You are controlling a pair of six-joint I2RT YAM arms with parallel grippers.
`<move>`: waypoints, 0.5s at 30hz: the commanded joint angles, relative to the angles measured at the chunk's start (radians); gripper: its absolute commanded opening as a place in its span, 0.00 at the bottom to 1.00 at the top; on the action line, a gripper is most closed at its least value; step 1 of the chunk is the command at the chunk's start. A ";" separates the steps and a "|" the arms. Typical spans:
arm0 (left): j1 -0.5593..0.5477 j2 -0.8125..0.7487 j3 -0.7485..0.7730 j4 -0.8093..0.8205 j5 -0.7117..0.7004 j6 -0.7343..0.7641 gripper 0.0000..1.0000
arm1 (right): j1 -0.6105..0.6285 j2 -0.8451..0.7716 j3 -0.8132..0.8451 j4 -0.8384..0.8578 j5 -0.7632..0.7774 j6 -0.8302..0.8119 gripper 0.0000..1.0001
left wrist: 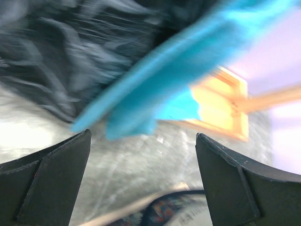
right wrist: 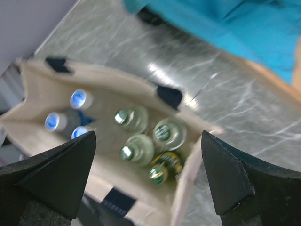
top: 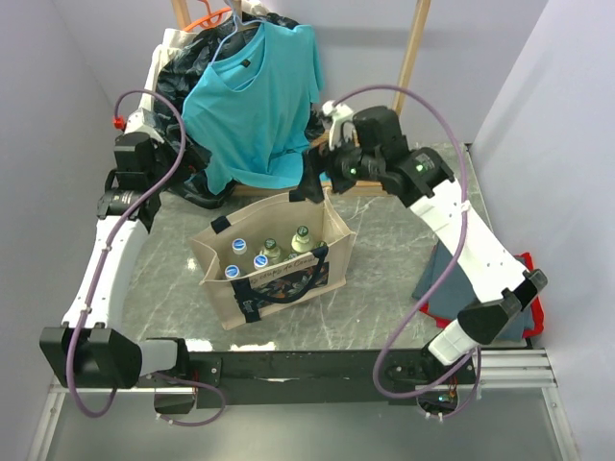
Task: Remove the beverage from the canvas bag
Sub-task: Adjust the canvas bag at the center of the board.
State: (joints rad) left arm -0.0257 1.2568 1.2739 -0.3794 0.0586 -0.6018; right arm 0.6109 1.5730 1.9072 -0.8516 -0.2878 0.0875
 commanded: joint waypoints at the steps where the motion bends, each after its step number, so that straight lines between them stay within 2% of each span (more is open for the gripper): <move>1: 0.001 -0.085 0.064 0.062 0.259 0.007 0.99 | 0.052 -0.079 -0.079 0.012 -0.056 -0.003 0.98; 3: -0.008 -0.105 0.067 0.068 0.326 0.002 0.99 | 0.065 -0.091 -0.128 0.038 -0.047 0.000 0.97; 8: -0.049 -0.209 0.047 0.002 0.340 0.011 0.99 | 0.073 -0.111 -0.207 0.078 -0.010 0.008 0.98; 15: -0.098 -0.422 -0.088 -0.032 0.440 -0.029 0.99 | 0.075 -0.071 -0.194 0.094 0.044 -0.009 0.98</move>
State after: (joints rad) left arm -0.1085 0.9249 1.2312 -0.3904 0.4000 -0.6117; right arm 0.6827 1.5047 1.6901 -0.8150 -0.2821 0.0898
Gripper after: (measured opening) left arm 0.994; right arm 0.979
